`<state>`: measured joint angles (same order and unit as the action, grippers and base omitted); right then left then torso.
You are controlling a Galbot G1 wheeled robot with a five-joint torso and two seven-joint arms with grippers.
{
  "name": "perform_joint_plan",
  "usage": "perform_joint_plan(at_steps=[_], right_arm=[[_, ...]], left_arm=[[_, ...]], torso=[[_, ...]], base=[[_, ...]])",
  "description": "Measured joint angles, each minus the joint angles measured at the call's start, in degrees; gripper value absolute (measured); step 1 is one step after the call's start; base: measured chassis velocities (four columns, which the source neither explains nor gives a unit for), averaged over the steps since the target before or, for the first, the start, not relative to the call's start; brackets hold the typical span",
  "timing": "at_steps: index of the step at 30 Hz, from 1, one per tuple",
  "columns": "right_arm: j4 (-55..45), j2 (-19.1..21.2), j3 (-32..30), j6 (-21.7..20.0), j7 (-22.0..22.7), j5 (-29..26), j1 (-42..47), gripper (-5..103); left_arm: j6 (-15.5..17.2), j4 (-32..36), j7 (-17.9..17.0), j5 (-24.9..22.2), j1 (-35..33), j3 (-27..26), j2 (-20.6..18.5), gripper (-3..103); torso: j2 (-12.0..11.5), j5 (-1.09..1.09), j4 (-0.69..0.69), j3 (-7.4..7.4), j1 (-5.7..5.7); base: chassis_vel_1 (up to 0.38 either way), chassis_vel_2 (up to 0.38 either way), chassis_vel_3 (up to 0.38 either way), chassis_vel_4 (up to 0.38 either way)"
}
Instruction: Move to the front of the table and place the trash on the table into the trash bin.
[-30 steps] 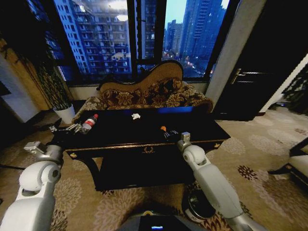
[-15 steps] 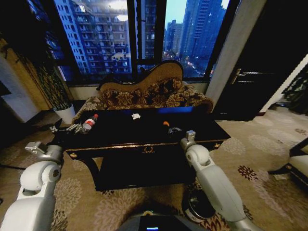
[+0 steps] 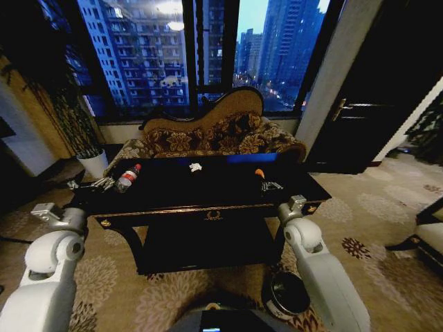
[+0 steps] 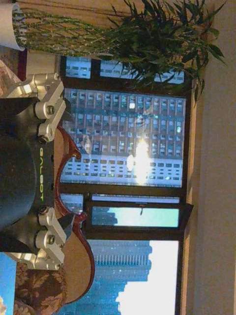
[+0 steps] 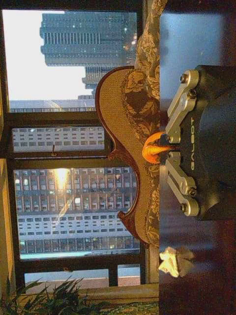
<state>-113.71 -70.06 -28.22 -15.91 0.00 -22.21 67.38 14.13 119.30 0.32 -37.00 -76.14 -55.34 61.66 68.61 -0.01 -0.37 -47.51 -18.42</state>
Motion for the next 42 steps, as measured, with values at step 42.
perform_joint_plan(at_steps=[42], right_arm=[[-1.17,-1.01,-0.77,0.16,0.00,0.97,2.54,3]], left_arm=[[0.18,-0.06,-0.02,0.07,0.39,0.19,-0.25,100]], torso=[[0.00,0.00,-0.01,-0.01,-0.03]], base=[[0.078,-0.072,-0.075,0.076]])
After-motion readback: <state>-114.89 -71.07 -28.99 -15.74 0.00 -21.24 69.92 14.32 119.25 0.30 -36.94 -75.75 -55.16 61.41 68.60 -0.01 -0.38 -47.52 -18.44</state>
